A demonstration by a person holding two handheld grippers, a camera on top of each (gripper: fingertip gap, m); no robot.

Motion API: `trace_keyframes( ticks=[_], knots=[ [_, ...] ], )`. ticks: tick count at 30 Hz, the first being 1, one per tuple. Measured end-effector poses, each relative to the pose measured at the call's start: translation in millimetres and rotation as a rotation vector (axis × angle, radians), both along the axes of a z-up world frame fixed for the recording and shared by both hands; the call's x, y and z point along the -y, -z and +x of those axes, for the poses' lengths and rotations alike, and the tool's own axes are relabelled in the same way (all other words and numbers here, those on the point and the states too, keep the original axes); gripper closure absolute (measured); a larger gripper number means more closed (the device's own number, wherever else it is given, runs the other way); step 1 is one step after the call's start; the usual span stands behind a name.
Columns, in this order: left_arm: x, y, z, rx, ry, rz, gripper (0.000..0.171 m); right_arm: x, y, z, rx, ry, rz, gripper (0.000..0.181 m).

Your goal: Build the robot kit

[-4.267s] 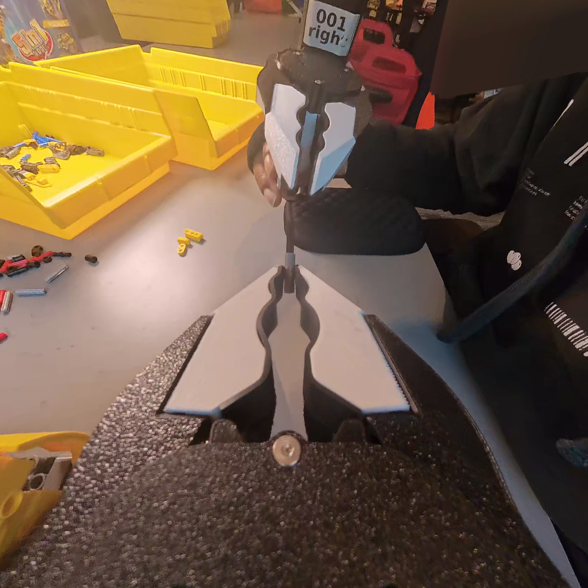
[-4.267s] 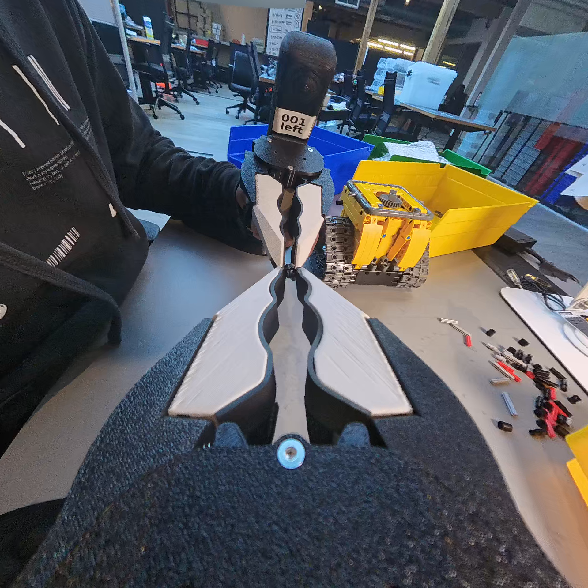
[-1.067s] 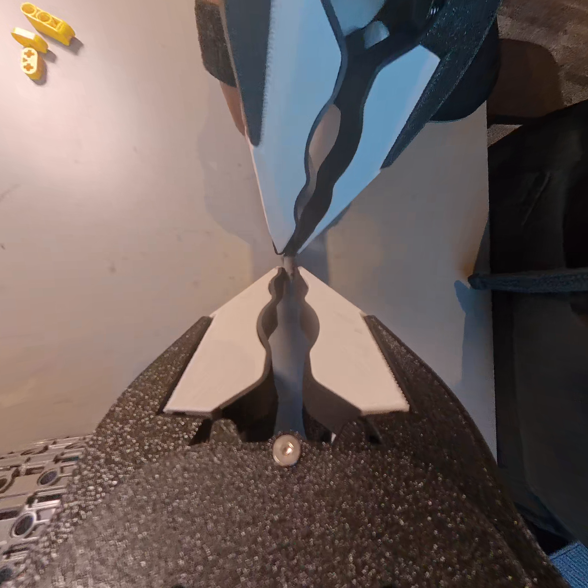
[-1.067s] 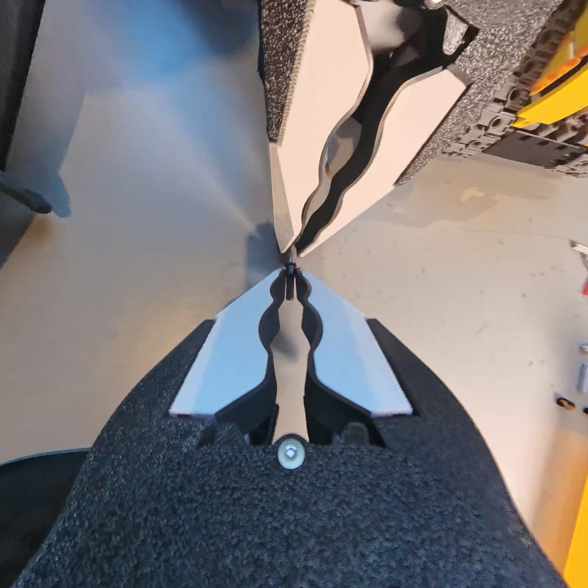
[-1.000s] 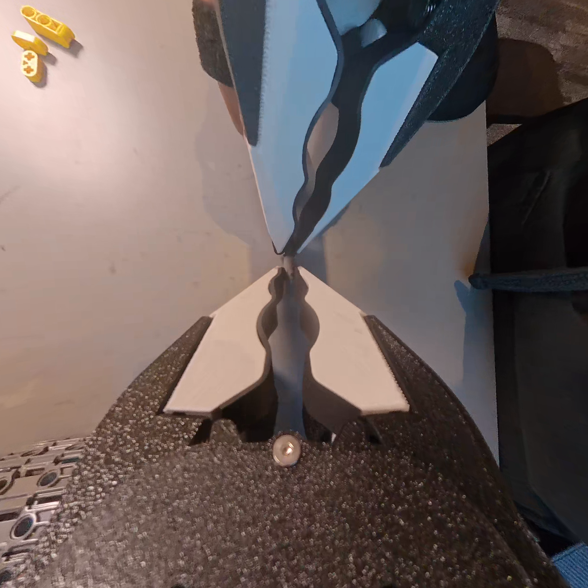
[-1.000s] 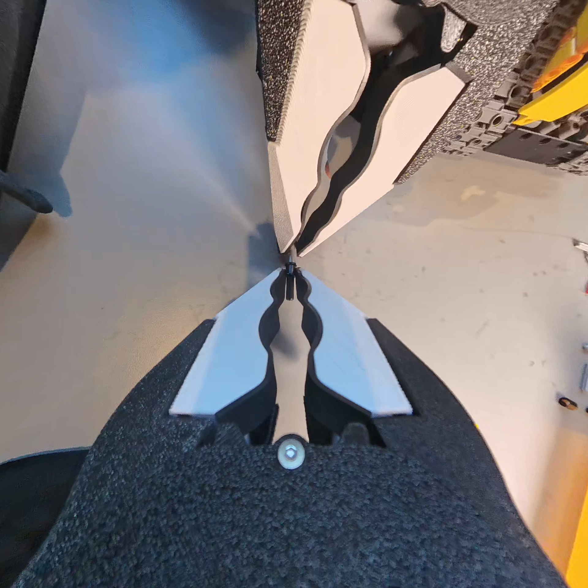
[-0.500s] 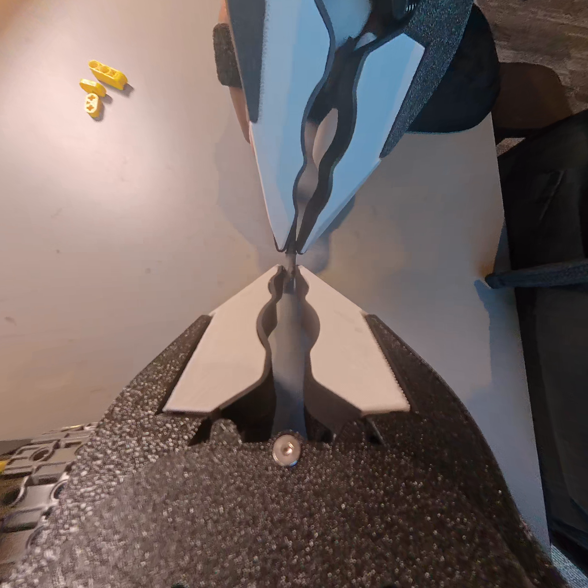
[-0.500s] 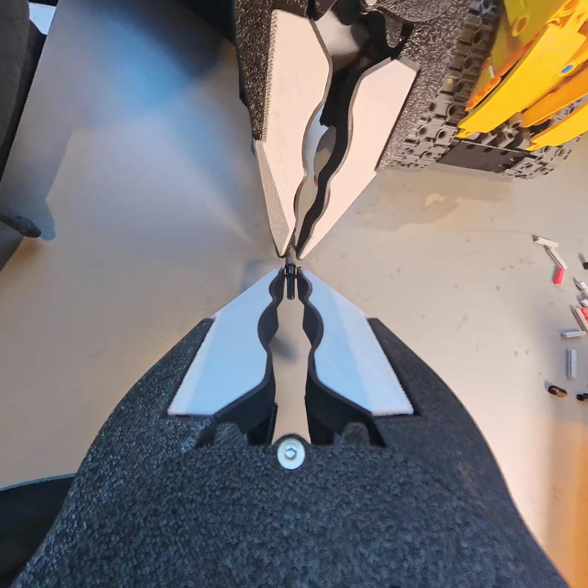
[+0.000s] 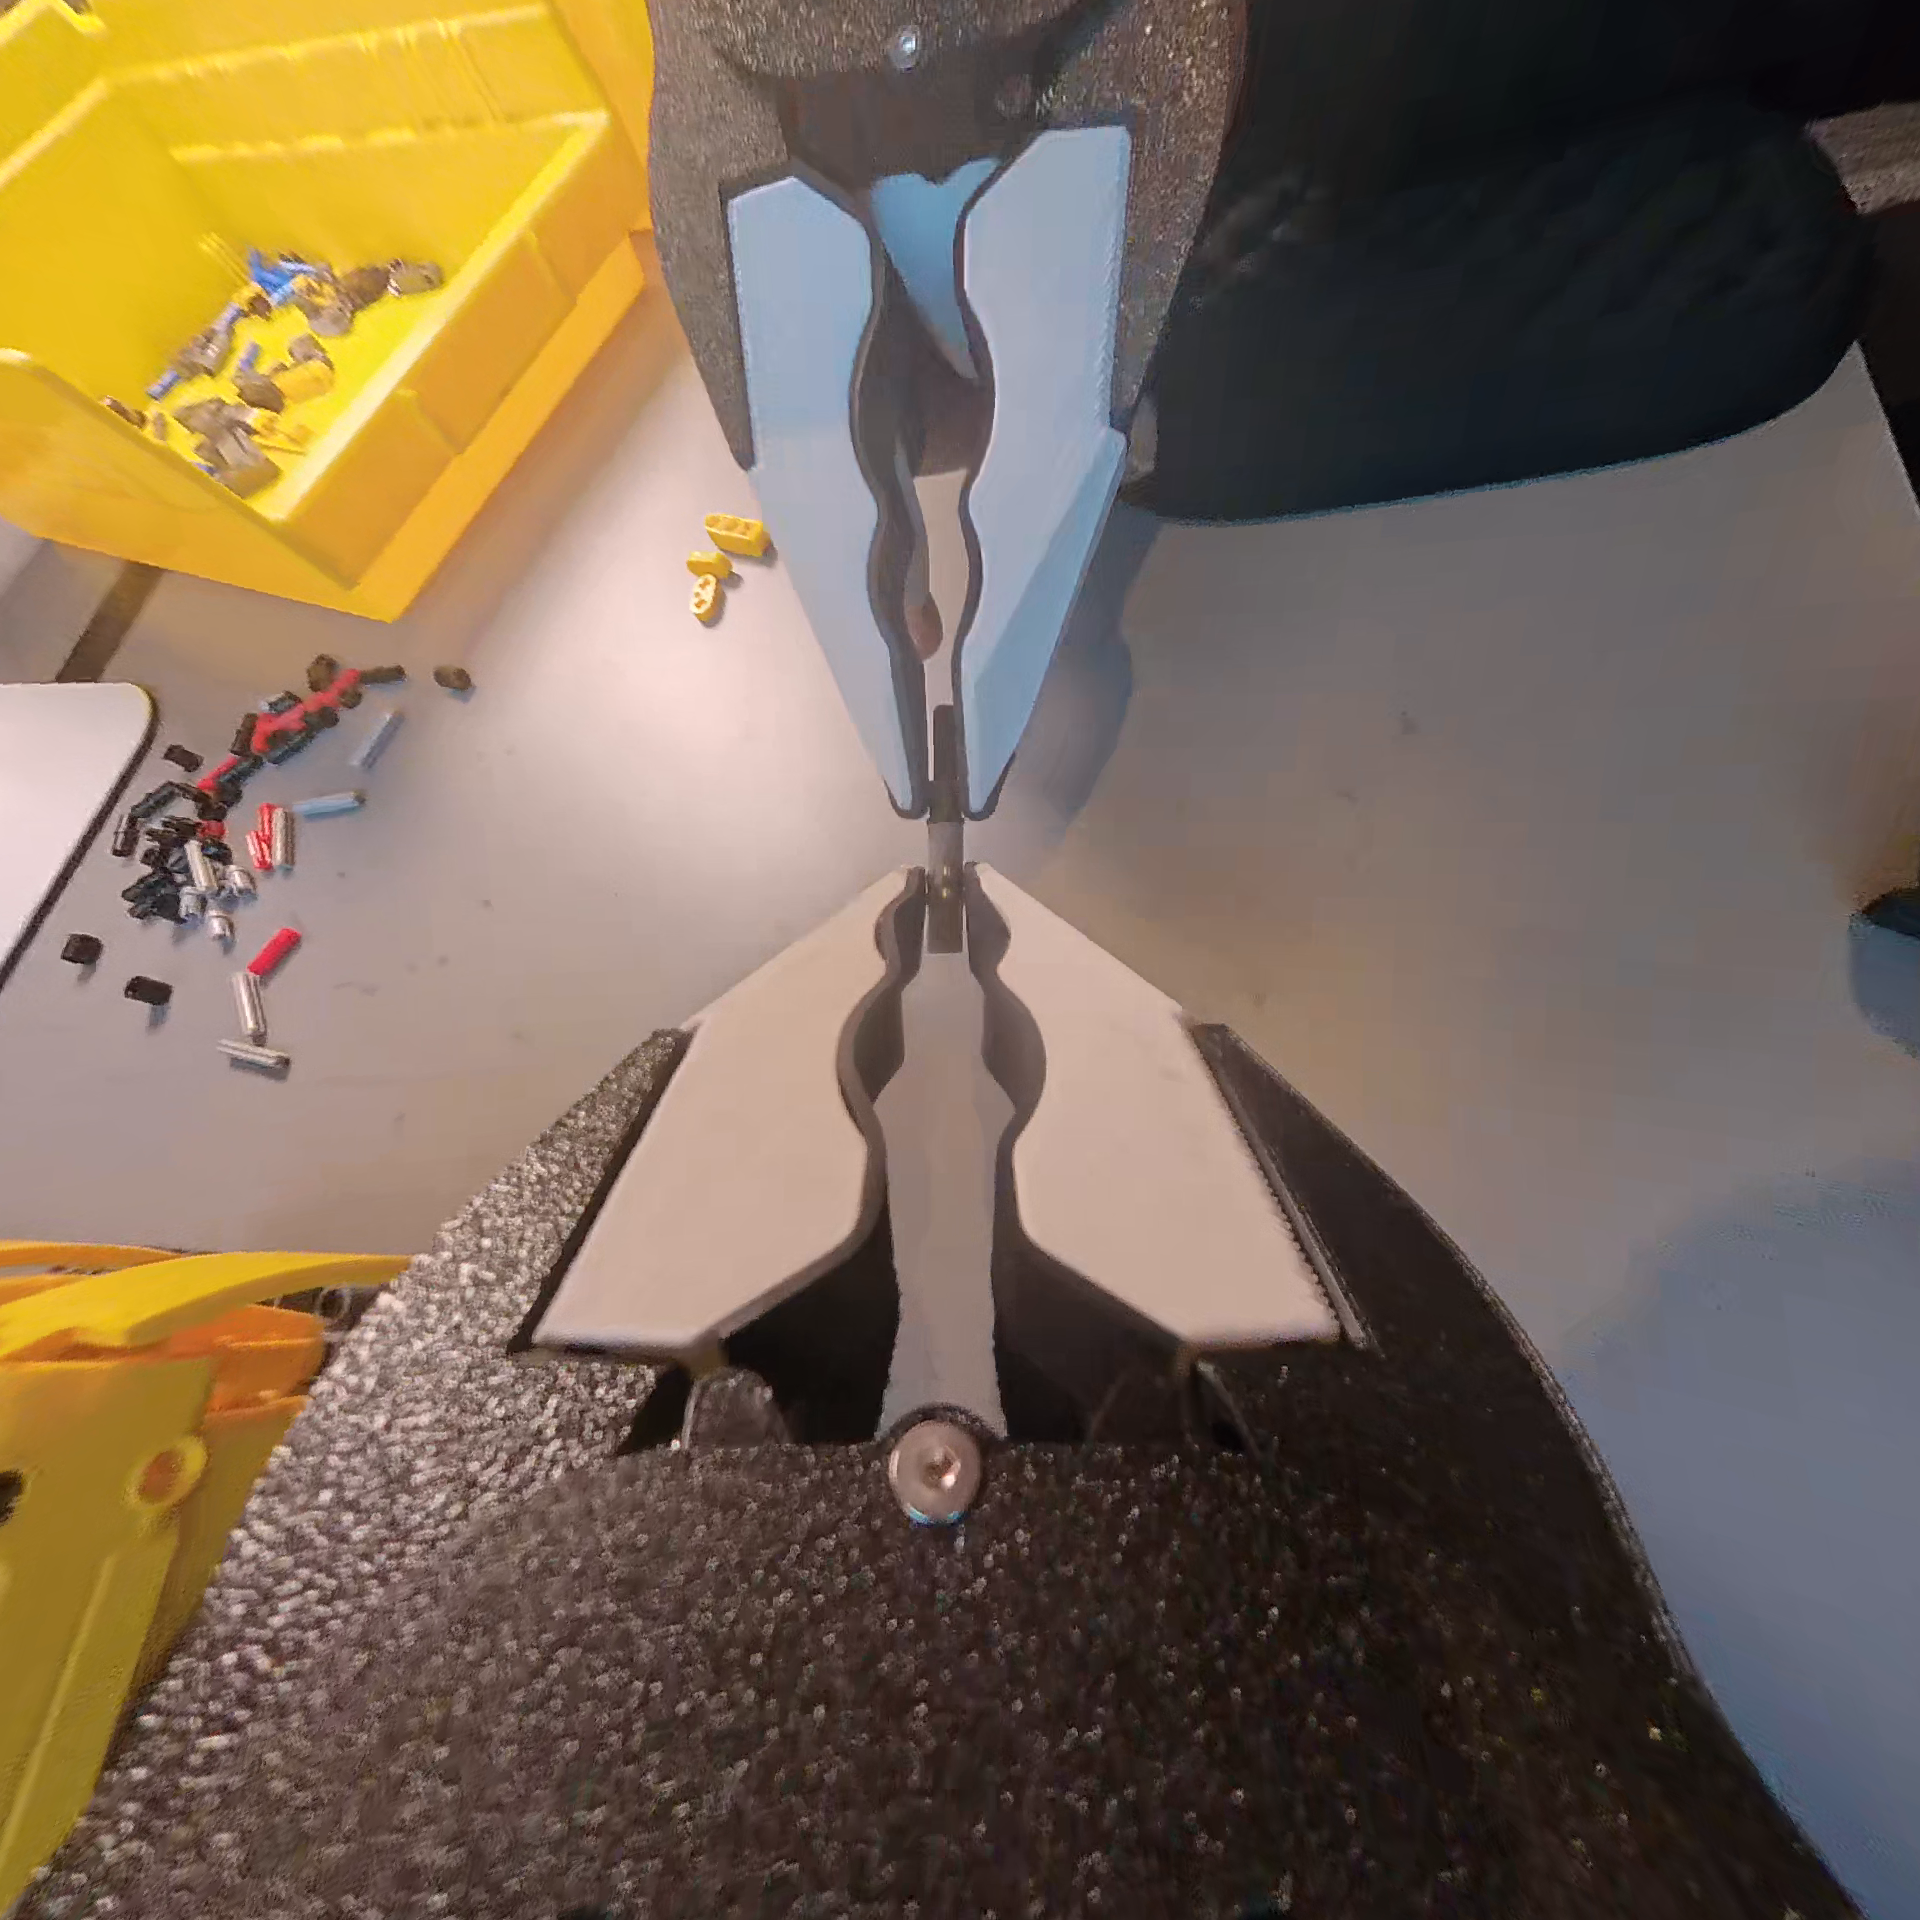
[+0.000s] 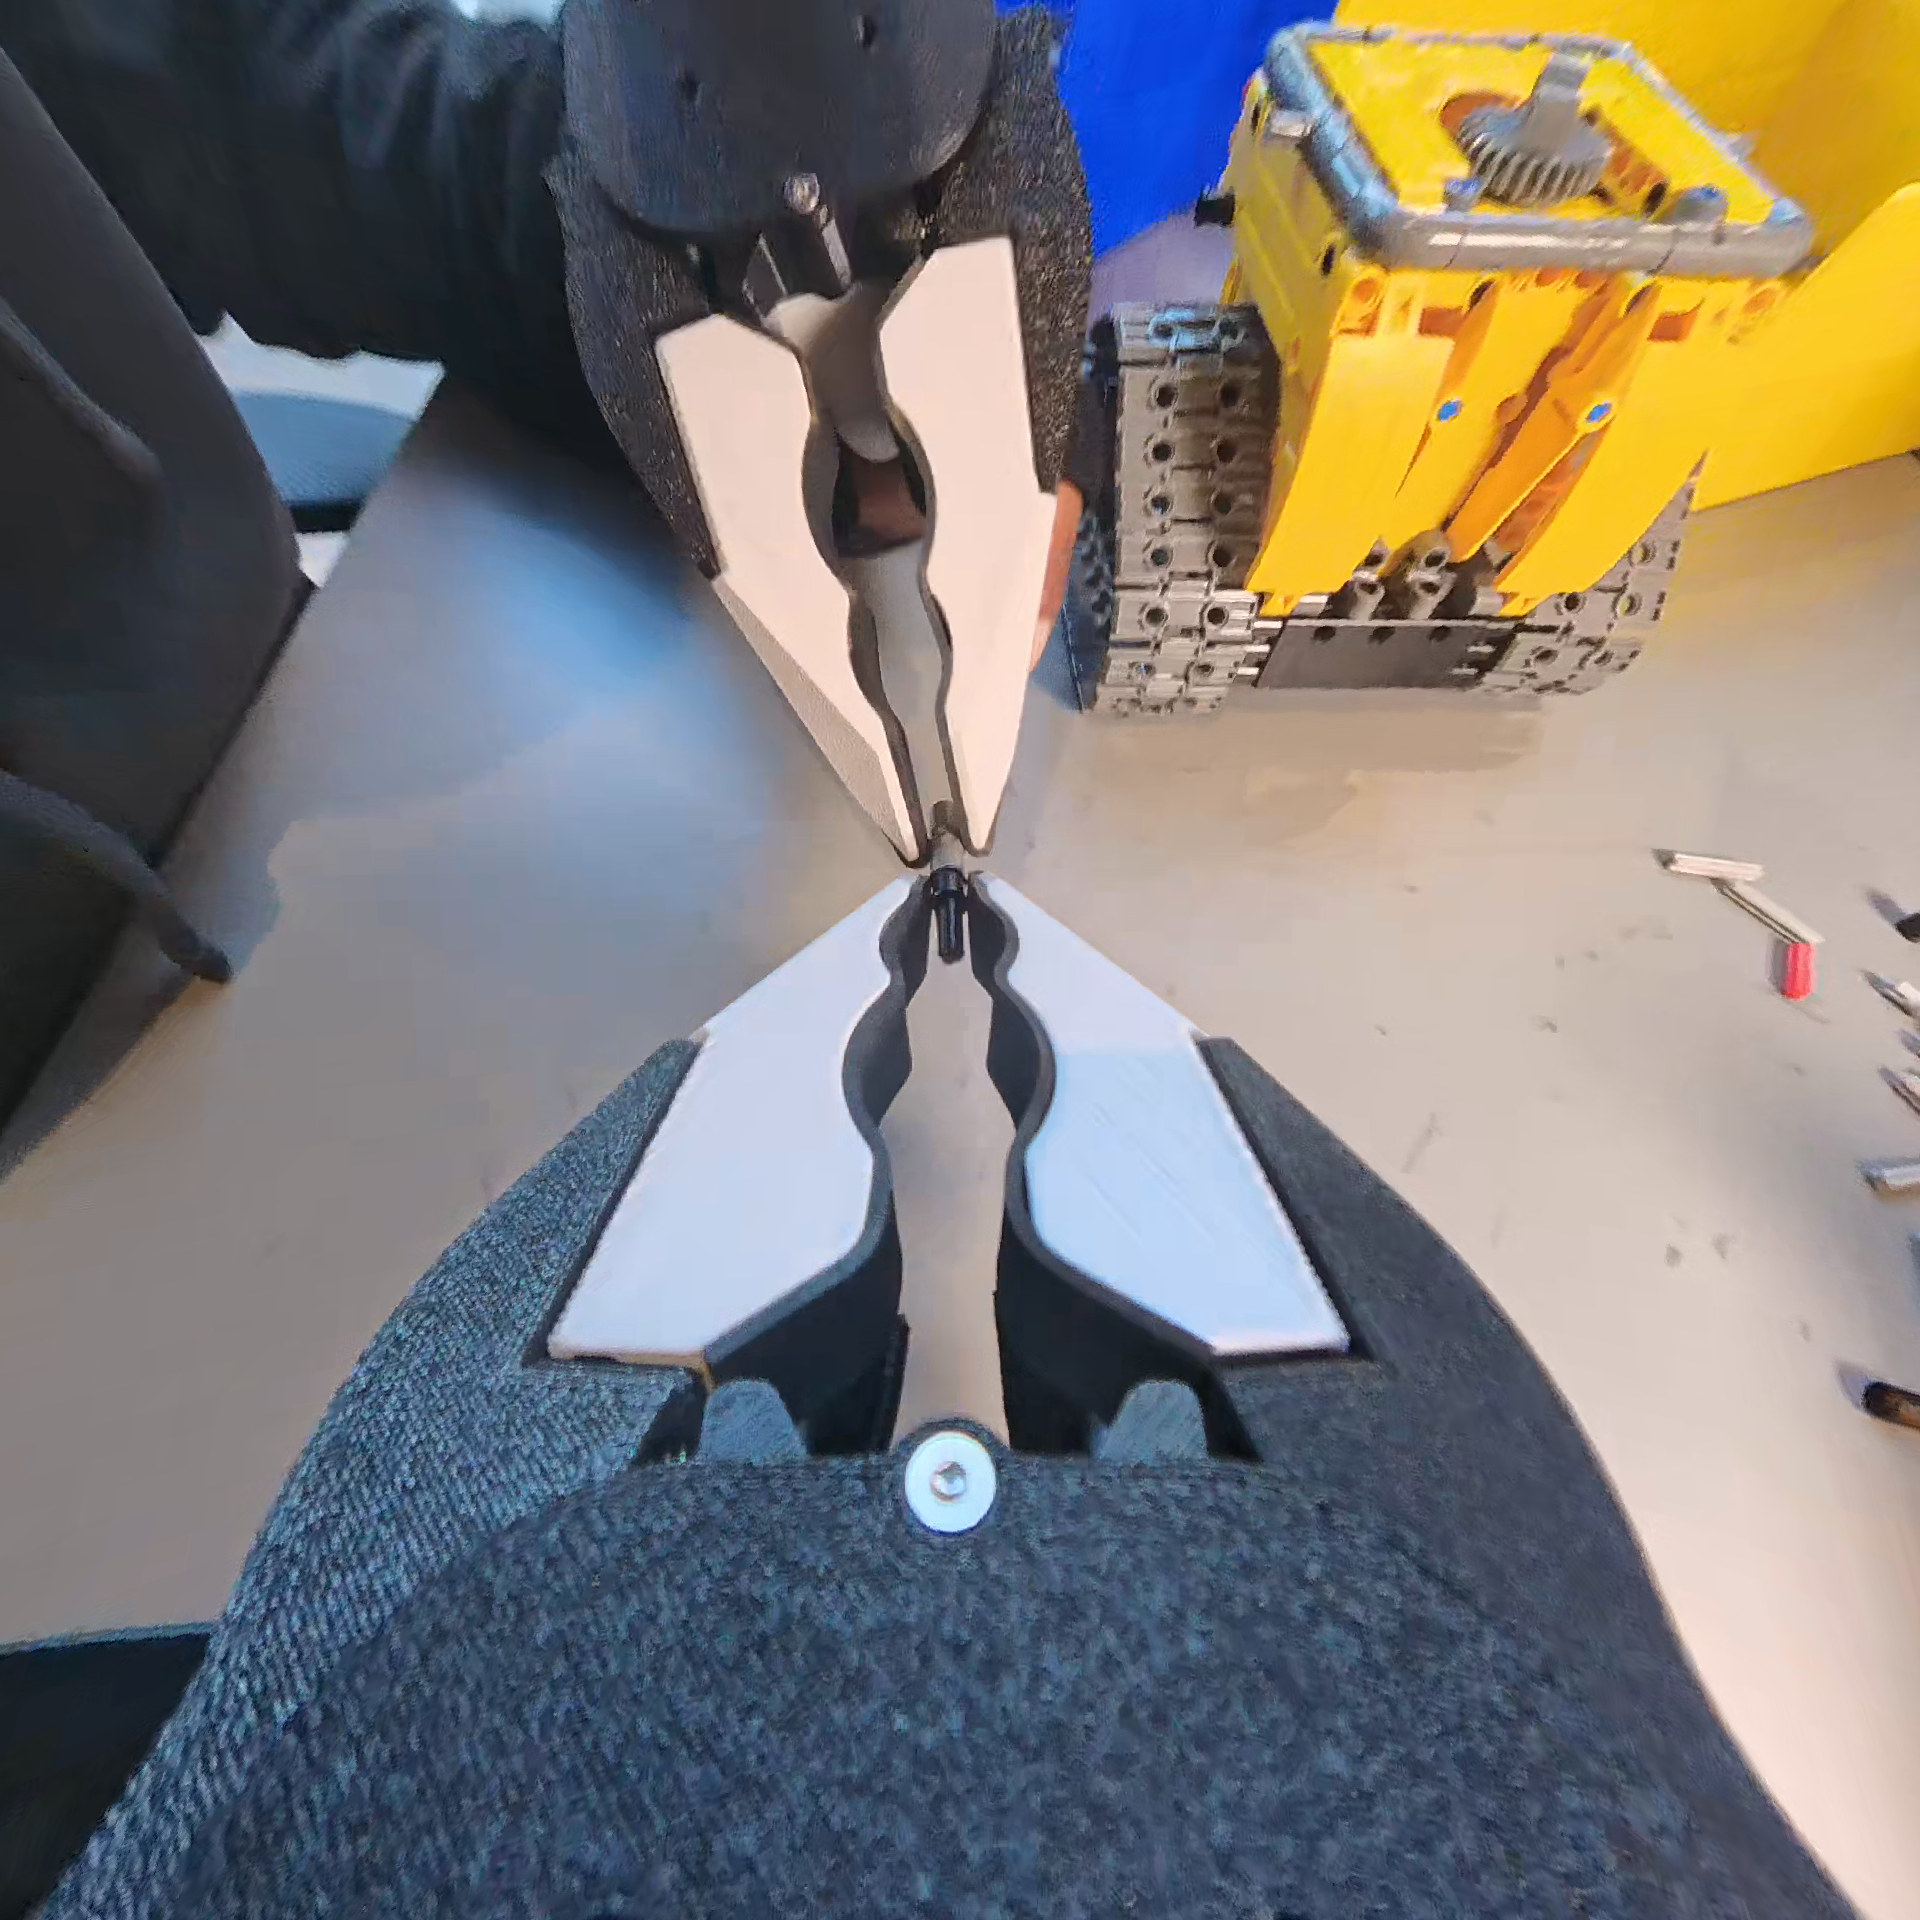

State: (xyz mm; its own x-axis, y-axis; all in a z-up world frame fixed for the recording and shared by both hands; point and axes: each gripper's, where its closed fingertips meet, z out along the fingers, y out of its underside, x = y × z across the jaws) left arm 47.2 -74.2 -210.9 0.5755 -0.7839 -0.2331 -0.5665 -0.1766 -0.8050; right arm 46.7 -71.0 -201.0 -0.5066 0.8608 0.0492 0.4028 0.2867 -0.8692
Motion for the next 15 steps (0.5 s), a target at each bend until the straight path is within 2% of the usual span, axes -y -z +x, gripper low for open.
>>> trace_keyframes(
  ticks=[4,11,15],
  knots=[
    [-1.9,-6.1,0.2,0.029,0.002,0.029,0.165,-1.2,-8.2,-0.9,-0.043,-0.022,-0.089,0.174],
    [-4.2,-0.9,-0.2,0.004,-0.011,0.020,0.165,-5.3,-1.4,-1.0,-0.076,0.012,-0.042,0.174],
    [-6.8,0.7,-6.0,-0.009,-0.038,0.014,0.165,-15.7,-0.6,-2.6,-0.109,0.063,0.046,0.171]
  ],
)
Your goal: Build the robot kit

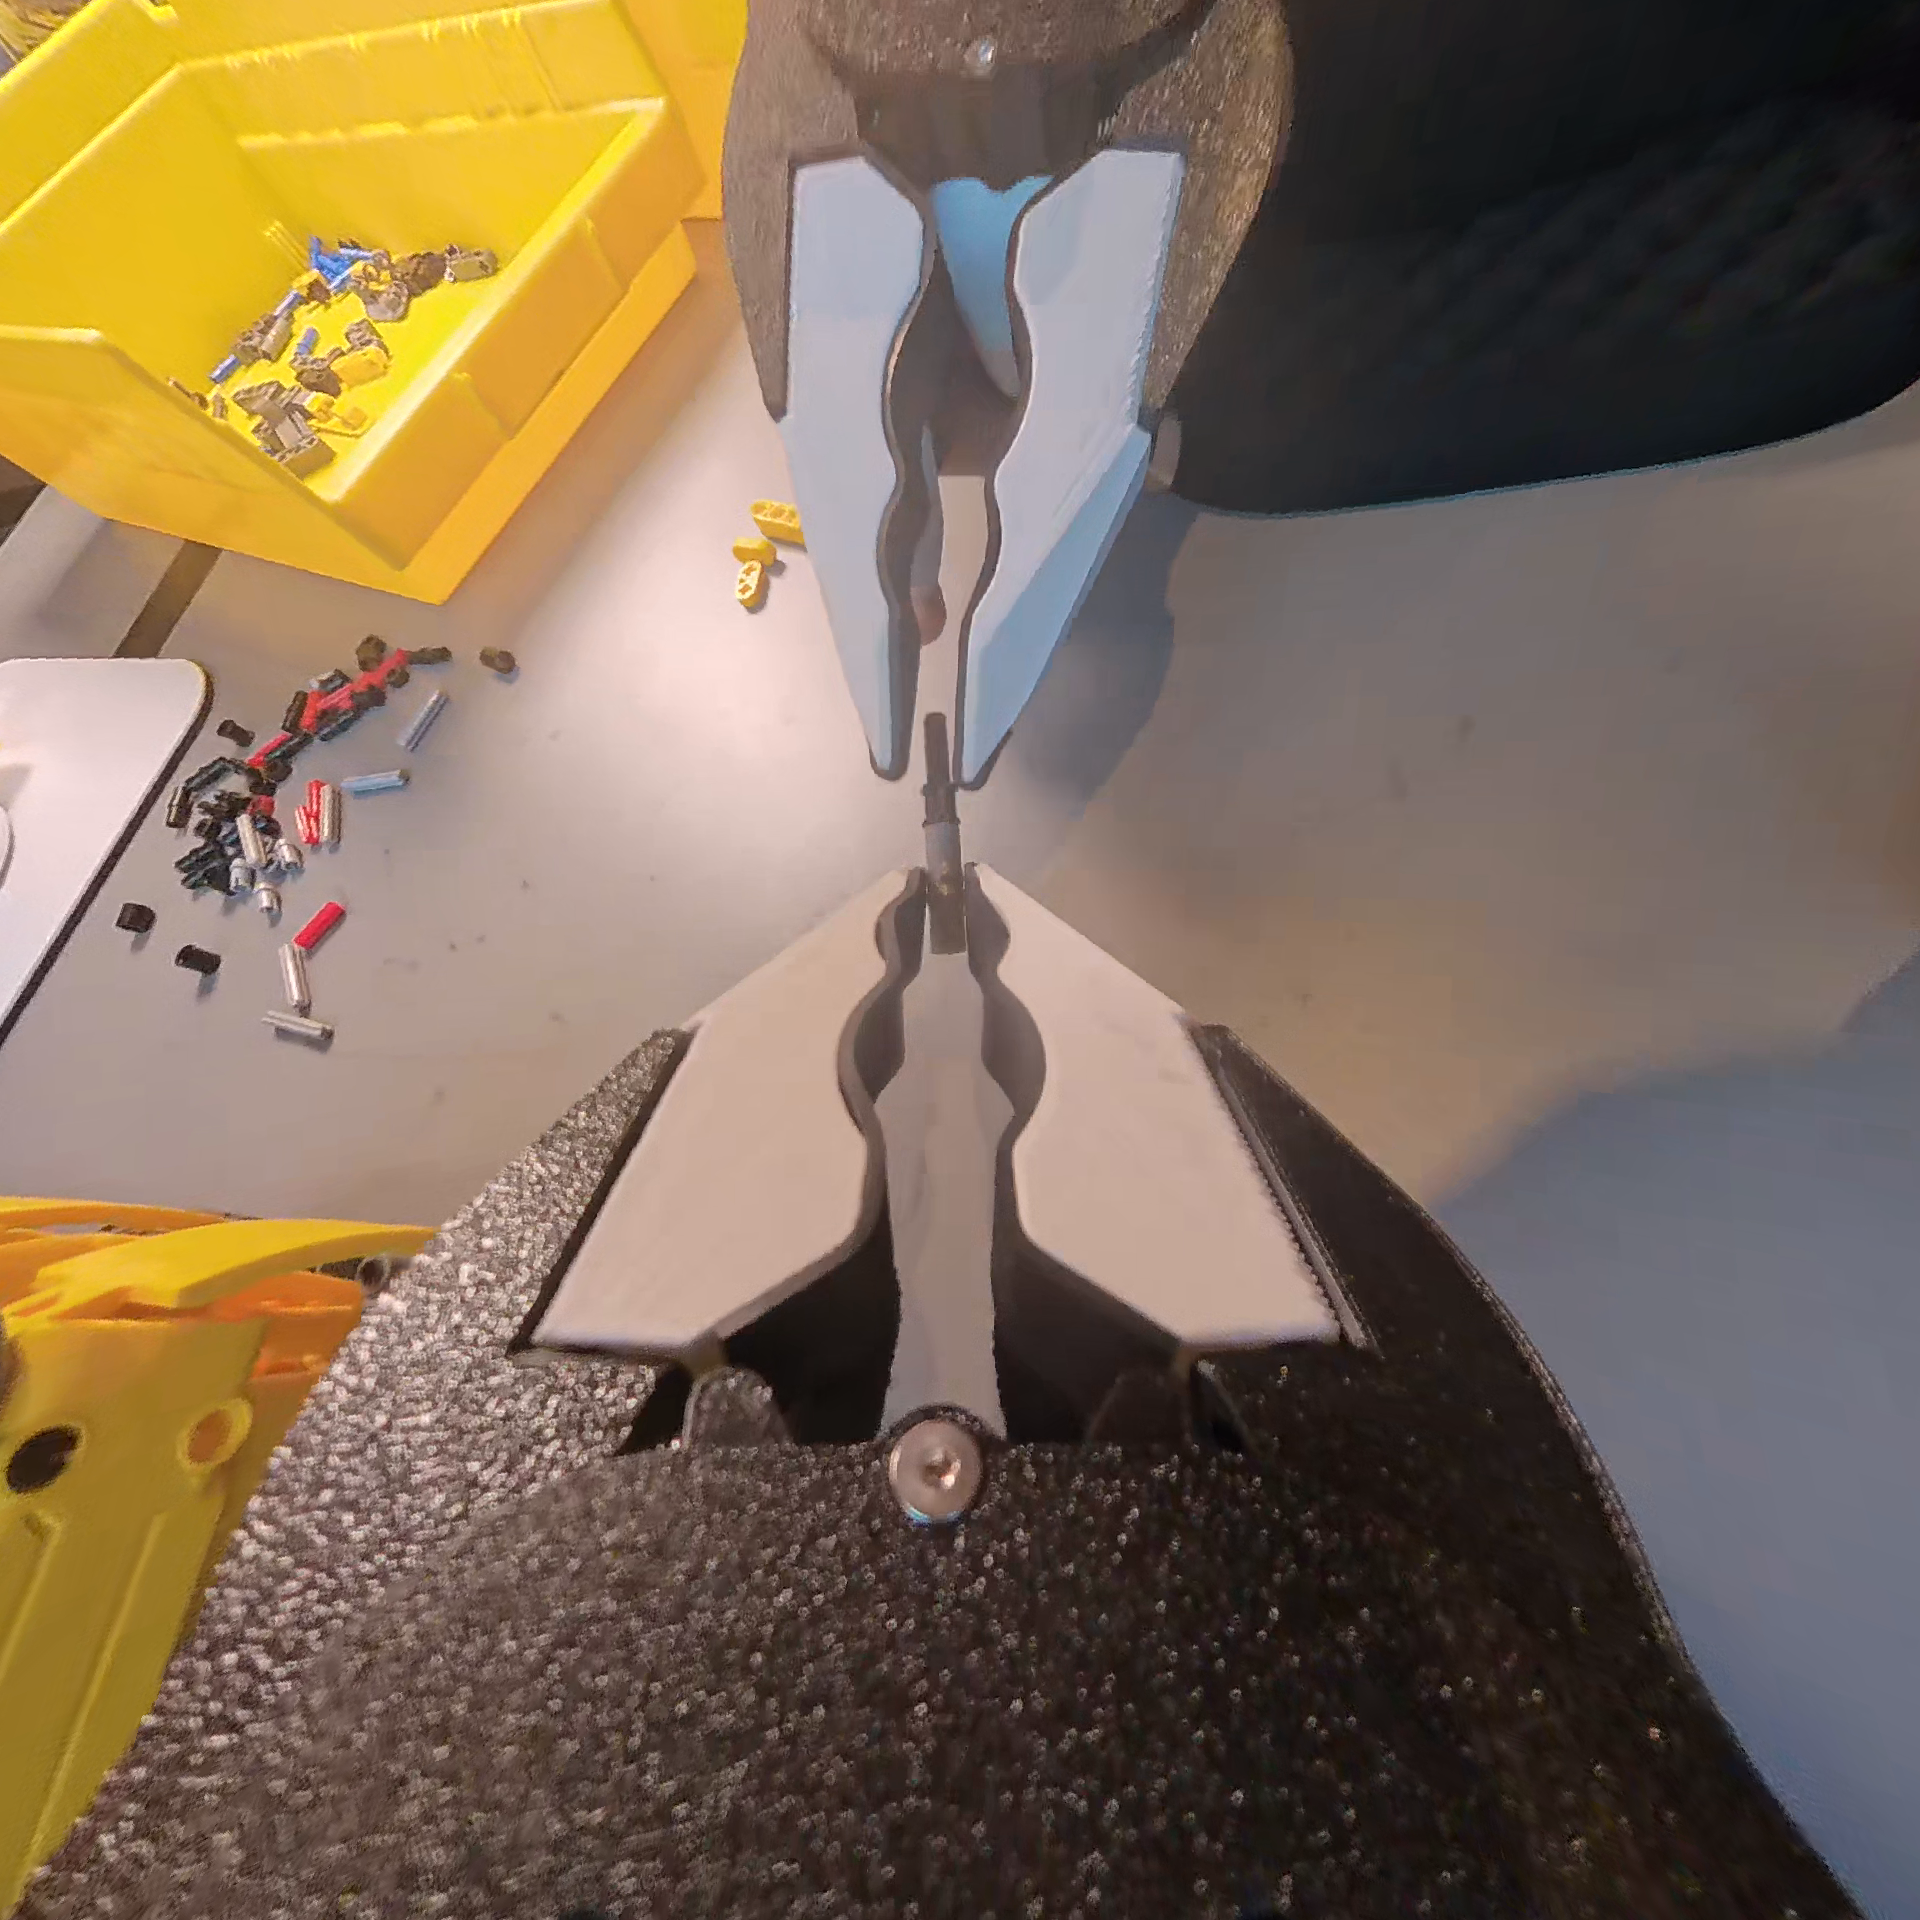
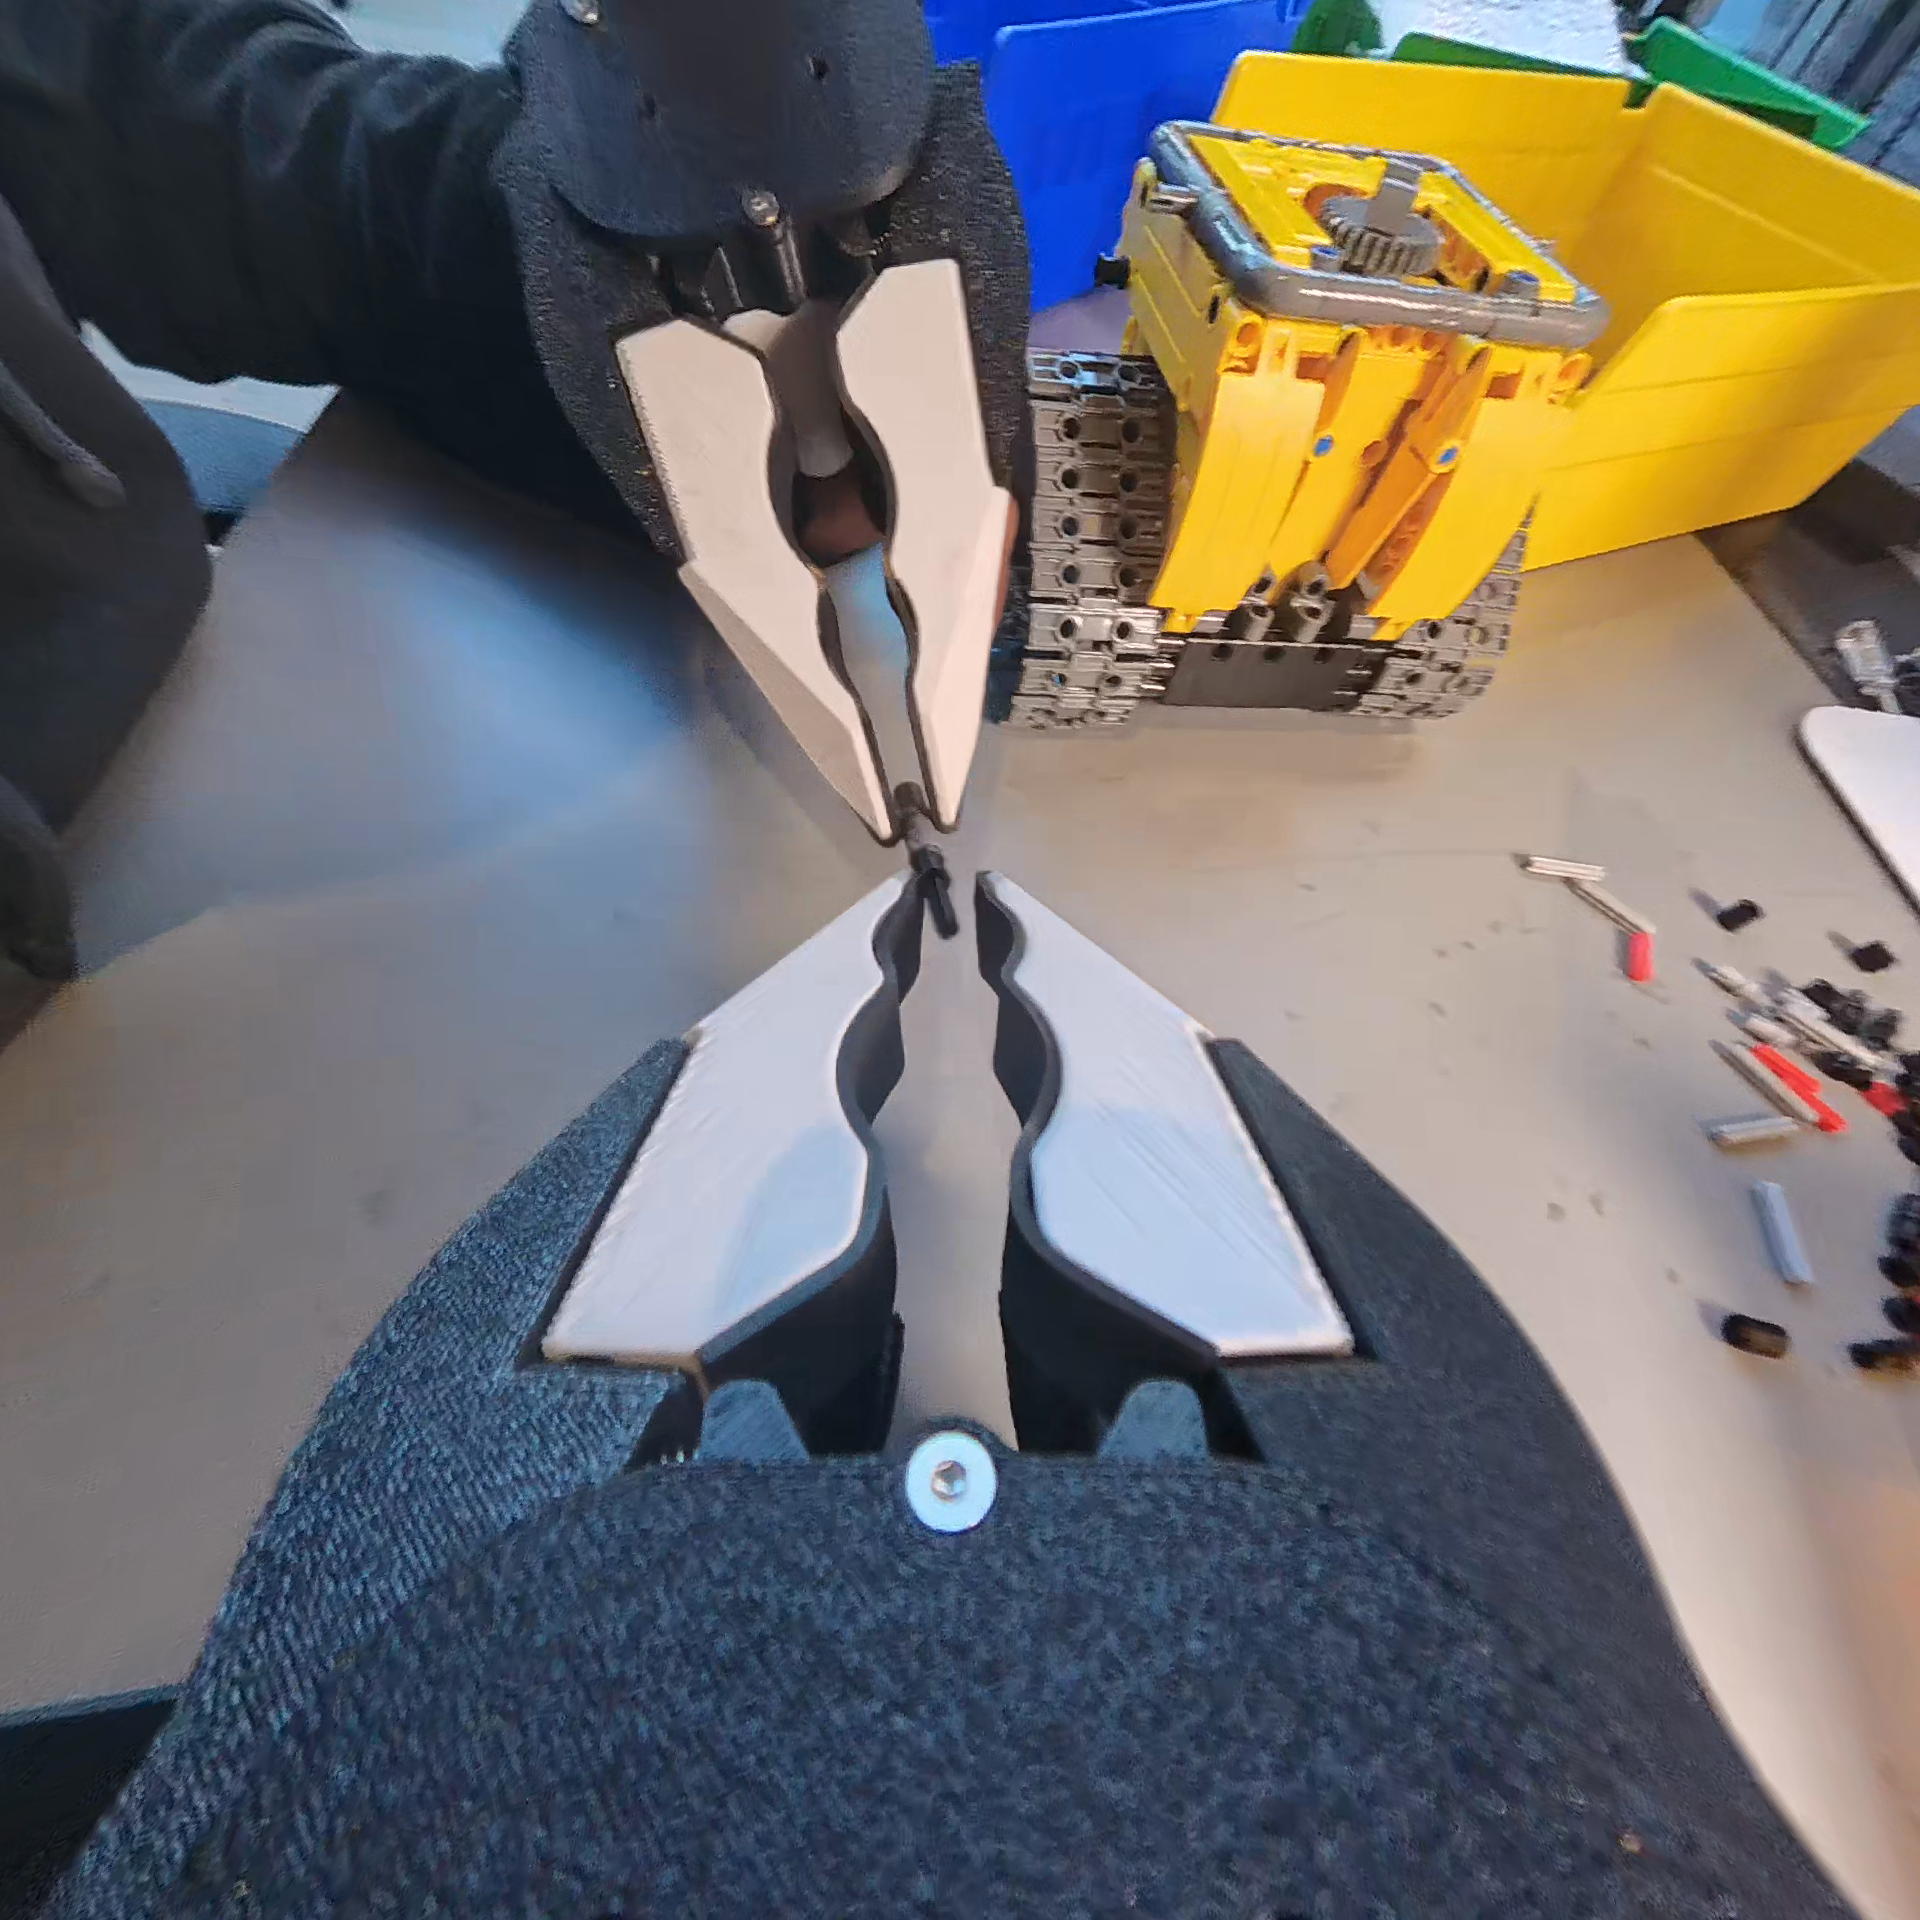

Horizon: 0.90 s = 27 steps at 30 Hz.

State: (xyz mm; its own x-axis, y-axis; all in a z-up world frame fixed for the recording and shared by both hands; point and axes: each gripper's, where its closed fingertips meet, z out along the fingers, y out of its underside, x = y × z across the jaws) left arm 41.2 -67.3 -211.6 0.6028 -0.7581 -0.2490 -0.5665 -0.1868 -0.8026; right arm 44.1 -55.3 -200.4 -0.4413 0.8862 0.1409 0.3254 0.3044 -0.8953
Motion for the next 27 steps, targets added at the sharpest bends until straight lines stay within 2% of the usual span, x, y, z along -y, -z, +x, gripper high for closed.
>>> trace_keyframes(
  ticks=[3,6,9,12,20,24,27],
  knots=[
    [0.8,10.2,-7.6,-0.062,-0.016,-0.027,0.165,-17.9,-7.3,1.1,-0.024,0.071,-0.006,0.167],
    [3.3,17.7,-8.9,-0.107,-0.012,-0.048,0.166,-49.2,-15.1,7.2,-0.038,0.179,0.025,0.163],
    [6.5,25.4,-7.7,-0.142,0.003,-0.073,0.165,-82.6,-7.7,22.2,0.023,0.272,0.091,0.158],
    [9.0,33.4,-7.6,-0.176,0.012,-0.103,0.166,-101.6,1.9,39.3,0.106,0.307,0.091,0.156],
    [9.8,39.2,-9.1,-0.186,0.006,-0.133,0.166,-120.1,18.9,69.7,0.242,0.337,0.039,0.151],
    [9.6,39.4,-9.3,-0.180,0.004,-0.141,0.166,-118.6,24.0,76.2,0.273,0.325,0.009,0.149],
    [9.6,39.4,-9.3,-0.173,0.005,-0.147,0.166,-128.7,27.9,78.1,0.285,0.370,0.023,0.150]
  ],
)
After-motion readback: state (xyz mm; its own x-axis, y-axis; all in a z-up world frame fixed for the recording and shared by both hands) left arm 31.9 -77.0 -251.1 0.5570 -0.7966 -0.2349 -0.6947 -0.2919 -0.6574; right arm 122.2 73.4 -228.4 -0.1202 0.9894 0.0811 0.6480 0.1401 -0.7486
